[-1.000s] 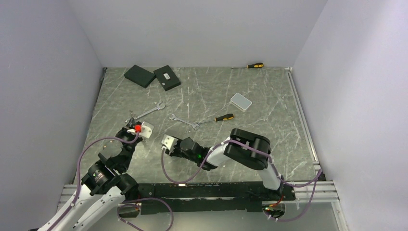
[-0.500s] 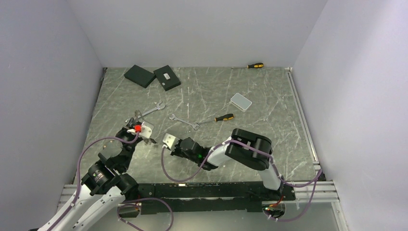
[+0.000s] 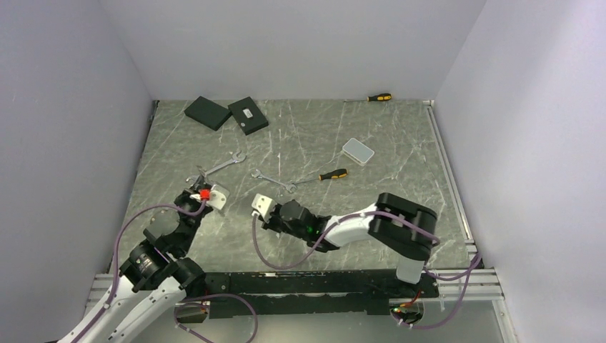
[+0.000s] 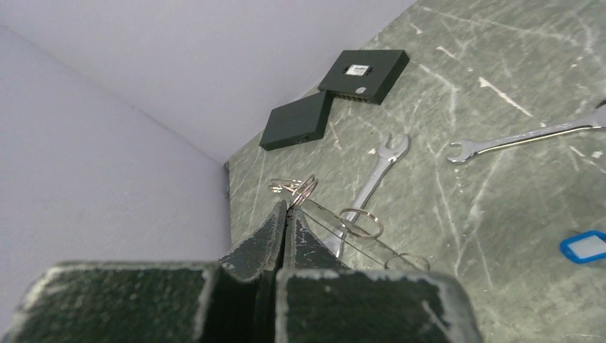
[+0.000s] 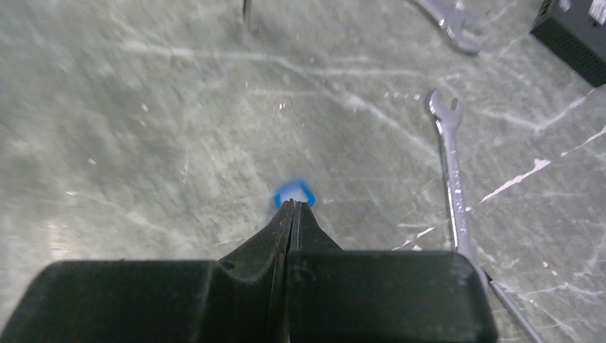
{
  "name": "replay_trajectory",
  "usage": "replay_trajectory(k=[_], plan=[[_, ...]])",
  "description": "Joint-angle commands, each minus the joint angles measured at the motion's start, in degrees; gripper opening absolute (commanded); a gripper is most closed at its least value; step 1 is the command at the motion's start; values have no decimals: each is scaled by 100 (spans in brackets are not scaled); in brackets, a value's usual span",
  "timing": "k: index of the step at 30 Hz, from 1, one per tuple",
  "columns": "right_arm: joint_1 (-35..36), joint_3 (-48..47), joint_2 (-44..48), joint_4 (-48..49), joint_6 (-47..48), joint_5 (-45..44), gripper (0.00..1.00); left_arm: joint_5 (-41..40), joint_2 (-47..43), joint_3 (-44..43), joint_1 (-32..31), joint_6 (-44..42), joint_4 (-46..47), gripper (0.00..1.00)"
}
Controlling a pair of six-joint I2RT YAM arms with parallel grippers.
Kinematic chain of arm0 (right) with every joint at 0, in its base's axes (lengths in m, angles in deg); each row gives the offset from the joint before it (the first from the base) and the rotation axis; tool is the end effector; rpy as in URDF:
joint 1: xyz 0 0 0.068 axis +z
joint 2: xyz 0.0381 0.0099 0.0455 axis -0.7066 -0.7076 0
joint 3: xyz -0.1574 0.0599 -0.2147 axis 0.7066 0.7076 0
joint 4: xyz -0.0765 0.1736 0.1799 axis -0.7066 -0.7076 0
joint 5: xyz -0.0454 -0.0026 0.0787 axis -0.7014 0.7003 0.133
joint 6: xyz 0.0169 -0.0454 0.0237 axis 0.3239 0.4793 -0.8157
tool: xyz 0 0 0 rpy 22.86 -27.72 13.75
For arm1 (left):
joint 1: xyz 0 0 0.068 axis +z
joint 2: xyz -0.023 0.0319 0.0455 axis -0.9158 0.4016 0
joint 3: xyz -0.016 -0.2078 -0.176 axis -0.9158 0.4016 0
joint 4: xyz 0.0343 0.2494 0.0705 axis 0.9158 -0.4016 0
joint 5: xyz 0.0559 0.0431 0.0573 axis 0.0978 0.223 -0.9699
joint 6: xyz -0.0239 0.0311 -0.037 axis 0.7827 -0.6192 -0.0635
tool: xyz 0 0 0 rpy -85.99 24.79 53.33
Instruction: Put the keys on the keyring
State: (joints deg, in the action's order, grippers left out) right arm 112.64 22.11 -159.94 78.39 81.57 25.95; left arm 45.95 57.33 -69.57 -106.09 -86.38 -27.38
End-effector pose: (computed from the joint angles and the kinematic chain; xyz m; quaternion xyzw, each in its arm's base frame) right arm 0.1427 0.3335 0.1421 -0.5105 0.6473 0.1949 0.5315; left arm 0.0821 -0.0460 0.3024 0.2795 0.6557 0.1490 0.6854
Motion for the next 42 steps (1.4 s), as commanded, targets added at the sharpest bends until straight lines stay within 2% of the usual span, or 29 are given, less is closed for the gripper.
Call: replay_trajectory(k=[1,4,8,16,19,24,31,42], plan=[[-85,182,823,50,-421,455,0,722,-65,-50,22,130,163,0],[-190,247,1236,-176,-702,845,0,1383,-46,-84,22,186,29,0],[-415,431,1889,-376,-1112,1390,0,2704,0,-196,26,258,-218,0],[-1190,693,3446,-1429,-1413,3296,0,4815,244,-413,24,466,-424,0],[-1441,787,4147,-1701,-1371,3671,0,5670,655,-634,24,496,-590,0],[-1658,555,4785,-2480,-1224,4003,0,6965,1358,-1004,22,600,-618,0],[-1688,-73,5131,-3779,-893,4162,0,7723,2122,-1518,24,470,-722,0],[-1706,-608,5228,-4540,-833,4615,0,8395,3044,-1947,23,391,-773,0]])
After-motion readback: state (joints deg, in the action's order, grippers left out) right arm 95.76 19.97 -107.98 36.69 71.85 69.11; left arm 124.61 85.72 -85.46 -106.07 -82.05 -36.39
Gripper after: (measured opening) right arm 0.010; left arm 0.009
